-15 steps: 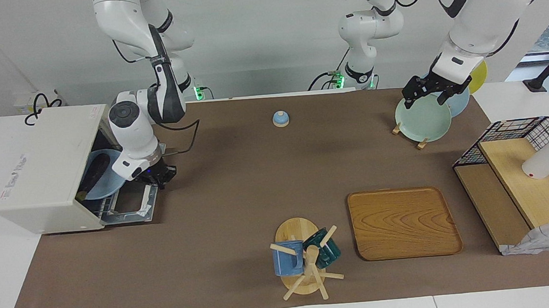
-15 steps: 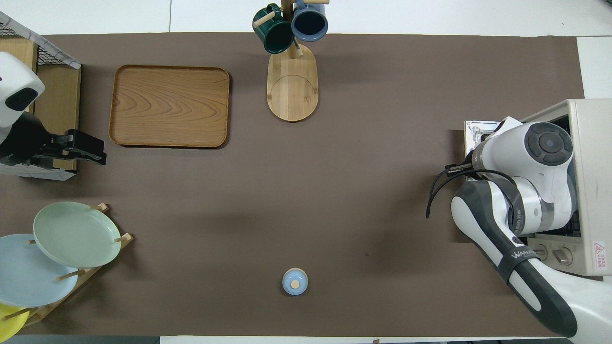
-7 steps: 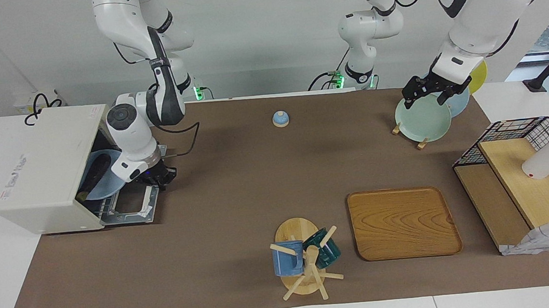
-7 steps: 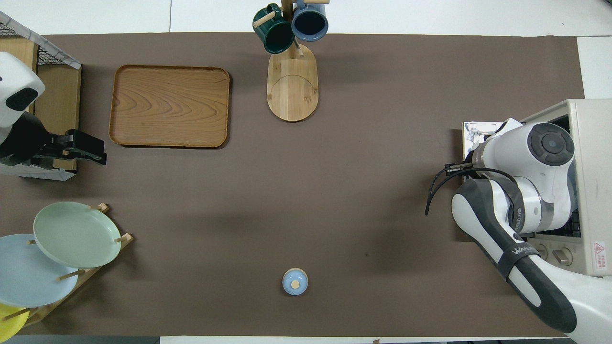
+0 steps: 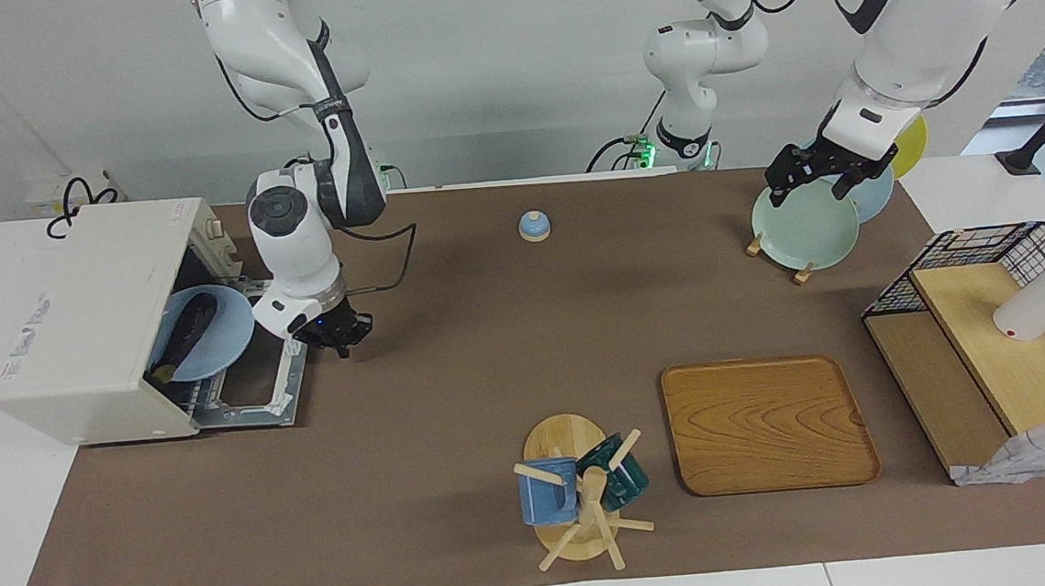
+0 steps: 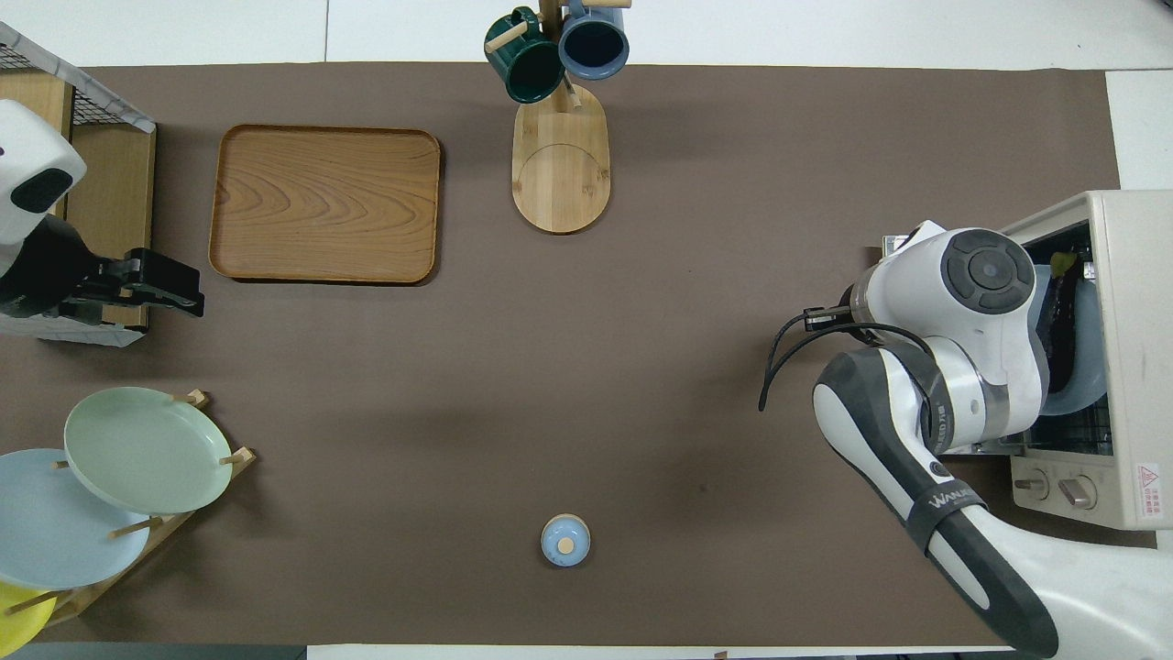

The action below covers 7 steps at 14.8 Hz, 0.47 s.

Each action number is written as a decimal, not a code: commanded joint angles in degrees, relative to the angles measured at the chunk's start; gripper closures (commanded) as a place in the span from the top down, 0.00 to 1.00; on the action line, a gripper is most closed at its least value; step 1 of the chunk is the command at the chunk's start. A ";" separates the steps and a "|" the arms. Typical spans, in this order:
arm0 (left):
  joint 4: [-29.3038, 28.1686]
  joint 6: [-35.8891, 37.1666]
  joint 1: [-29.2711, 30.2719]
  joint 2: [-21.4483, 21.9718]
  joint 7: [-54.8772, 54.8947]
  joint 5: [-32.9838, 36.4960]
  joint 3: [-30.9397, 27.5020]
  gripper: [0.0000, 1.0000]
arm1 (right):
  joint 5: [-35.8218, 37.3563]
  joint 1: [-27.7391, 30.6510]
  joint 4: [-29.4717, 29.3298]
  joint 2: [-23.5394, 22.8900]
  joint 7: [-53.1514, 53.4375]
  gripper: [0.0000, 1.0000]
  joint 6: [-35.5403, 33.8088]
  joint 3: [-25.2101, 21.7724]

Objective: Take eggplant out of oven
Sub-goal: 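Reach the right gripper into the oven toward the blue plate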

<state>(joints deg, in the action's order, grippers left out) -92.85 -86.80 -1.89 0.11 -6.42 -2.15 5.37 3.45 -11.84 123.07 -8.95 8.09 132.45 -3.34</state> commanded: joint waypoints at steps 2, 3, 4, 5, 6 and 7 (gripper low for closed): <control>-0.32 -0.47 0.66 0.68 -0.08 0.13 0.34 1.00 | 0.68 0.67 -2.30 1.56 0.44 0.57 -5.24 -1.05; -0.49 -1.17 0.58 0.68 -0.08 0.13 0.34 1.00 | 0.95 1.28 -4.13 2.09 0.44 0.57 -9.10 -1.32; -0.76 -1.35 0.57 0.68 0.00 0.13 0.34 1.00 | 1.47 3.12 -5.54 2.44 0.53 0.57 -12.27 -1.23; -0.76 -1.44 0.57 0.68 0.01 0.13 0.34 1.00 | 1.91 4.18 -5.91 2.96 0.53 0.57 -14.13 -1.23; -0.76 -1.88 0.49 0.68 0.18 0.13 0.34 1.00 | 2.52 4.36 -6.00 3.23 0.53 0.57 -15.36 -1.32; -0.50 -1.80 0.23 0.59 0.09 0.13 0.34 1.00 | 4.36 4.80 -6.00 3.49 0.61 0.57 -16.94 -1.49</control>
<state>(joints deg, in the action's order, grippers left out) -92.84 -87.48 -1.89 0.11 -6.42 -2.15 5.39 5.25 -8.16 117.16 -6.32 8.10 118.23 -4.98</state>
